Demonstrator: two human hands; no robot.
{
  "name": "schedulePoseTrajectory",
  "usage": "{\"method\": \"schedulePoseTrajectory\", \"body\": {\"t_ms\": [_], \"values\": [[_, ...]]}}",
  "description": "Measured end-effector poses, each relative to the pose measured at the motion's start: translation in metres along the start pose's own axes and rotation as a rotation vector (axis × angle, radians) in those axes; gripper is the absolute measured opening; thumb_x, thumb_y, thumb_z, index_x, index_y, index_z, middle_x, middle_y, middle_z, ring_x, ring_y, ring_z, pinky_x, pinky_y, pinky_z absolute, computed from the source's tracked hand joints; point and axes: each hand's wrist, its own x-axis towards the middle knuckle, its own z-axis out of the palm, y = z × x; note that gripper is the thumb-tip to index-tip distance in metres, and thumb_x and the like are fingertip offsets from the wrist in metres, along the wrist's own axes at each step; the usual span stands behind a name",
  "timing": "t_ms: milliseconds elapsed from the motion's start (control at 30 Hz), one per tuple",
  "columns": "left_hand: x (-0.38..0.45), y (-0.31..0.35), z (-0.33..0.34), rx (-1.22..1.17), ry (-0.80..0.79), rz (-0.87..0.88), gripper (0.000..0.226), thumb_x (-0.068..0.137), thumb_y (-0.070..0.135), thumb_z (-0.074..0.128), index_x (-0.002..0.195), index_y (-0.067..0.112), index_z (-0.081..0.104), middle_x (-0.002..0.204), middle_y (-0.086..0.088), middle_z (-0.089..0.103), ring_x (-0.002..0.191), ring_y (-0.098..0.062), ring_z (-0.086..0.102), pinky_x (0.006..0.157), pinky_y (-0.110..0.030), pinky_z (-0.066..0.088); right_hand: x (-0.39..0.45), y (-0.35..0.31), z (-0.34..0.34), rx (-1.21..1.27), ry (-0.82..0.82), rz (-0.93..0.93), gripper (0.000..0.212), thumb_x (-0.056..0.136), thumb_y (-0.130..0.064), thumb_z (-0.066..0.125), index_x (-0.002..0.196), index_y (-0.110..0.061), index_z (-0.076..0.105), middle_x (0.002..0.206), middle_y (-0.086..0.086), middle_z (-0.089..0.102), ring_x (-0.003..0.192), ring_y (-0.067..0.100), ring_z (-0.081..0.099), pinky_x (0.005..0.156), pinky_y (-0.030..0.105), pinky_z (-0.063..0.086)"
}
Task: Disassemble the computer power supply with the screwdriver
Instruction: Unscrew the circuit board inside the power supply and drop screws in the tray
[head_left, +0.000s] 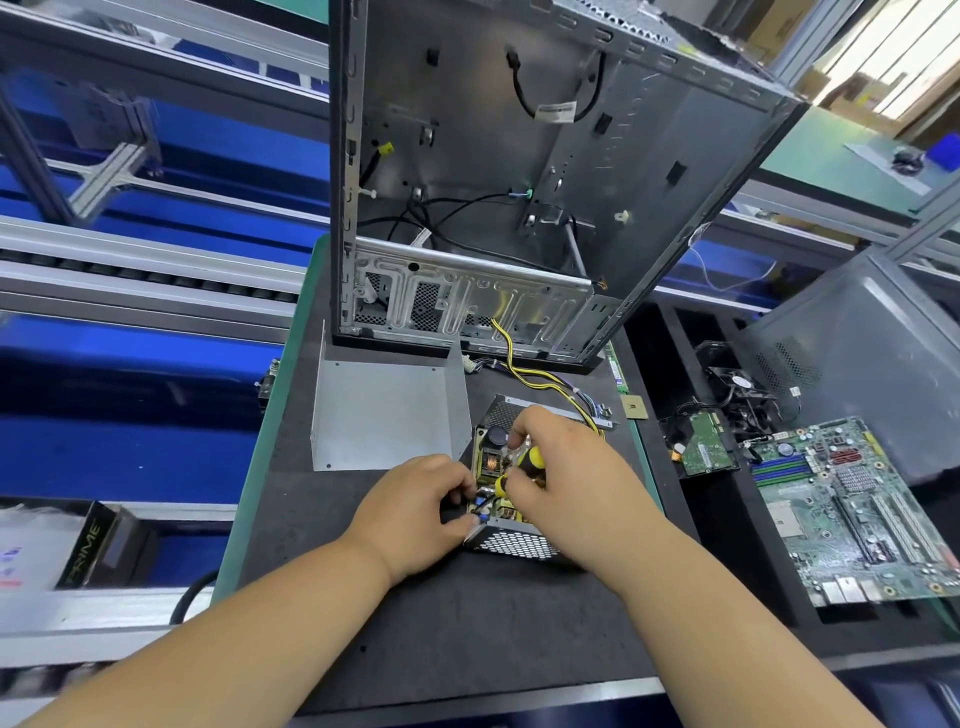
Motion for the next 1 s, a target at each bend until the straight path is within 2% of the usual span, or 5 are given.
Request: {"method": "schedulePoseTrajectory", "body": {"t_ms": [167, 400, 533, 700, 1000], "values": [[-0.0001, 0.0021, -0.0007, -0.017, -0.011, 0.026, 0.019, 0.074, 0.032, 0.071, 0.081, 0.037, 0.055, 0.083, 0.015, 0.054, 0.08, -0.001, 0.047, 0.071, -0.021, 0.042, -0.0012, 0.0021, -0.001, -0.046, 0.006, -0.033, 0.019, 0.092, -0.042, 0.054, 0.098, -0.025, 0.05, 0.076, -0.009, 0.054, 0.082, 0.018, 0.052, 0.061, 0.034, 0.029], [-0.0012, 0.0014, -0.0011, -0.028, 0.02, 0.028, 0.014, 0.076, 0.028, 0.074, 0.083, 0.031, 0.063, 0.083, 0.014, 0.055, 0.081, -0.004, 0.05, 0.073, -0.024, 0.045, 0.0005, 0.0039, -0.0005, -0.062, -0.023, -0.004, 0.019, 0.098, -0.044, 0.049, 0.104, -0.026, 0.048, 0.072, -0.006, 0.059, 0.074, 0.02, 0.053, 0.057, 0.034, 0.033], [-0.0015, 0.0027, -0.0005, -0.038, 0.02, 0.034, 0.013, 0.074, 0.028, 0.072, 0.082, 0.032, 0.062, 0.081, 0.015, 0.054, 0.08, -0.002, 0.05, 0.073, -0.024, 0.046, -0.0019, 0.0043, -0.0009, -0.004, -0.009, -0.005, 0.015, 0.091, -0.03, 0.06, 0.102, -0.025, 0.05, 0.072, -0.015, 0.044, 0.078, 0.013, 0.042, 0.054, 0.013, 0.028], [-0.0021, 0.0035, -0.0008, -0.029, 0.011, 0.018, 0.017, 0.075, 0.028, 0.072, 0.083, 0.034, 0.059, 0.08, 0.018, 0.052, 0.08, 0.0, 0.048, 0.071, -0.018, 0.041, -0.0048, 0.006, -0.001, -0.012, -0.003, -0.024, 0.018, 0.089, -0.026, 0.059, 0.106, -0.025, 0.051, 0.102, -0.011, 0.058, 0.093, 0.013, 0.047, 0.067, 0.029, 0.029], [-0.0021, 0.0033, 0.0001, -0.042, 0.01, -0.023, 0.019, 0.075, 0.027, 0.074, 0.081, 0.037, 0.059, 0.078, 0.018, 0.054, 0.079, -0.001, 0.051, 0.072, -0.02, 0.044, -0.0061, 0.0054, -0.0005, -0.064, -0.031, 0.018, 0.021, 0.099, -0.045, 0.048, 0.11, -0.026, 0.046, 0.088, -0.006, 0.065, 0.082, 0.021, 0.057, 0.063, 0.034, 0.038]]}}
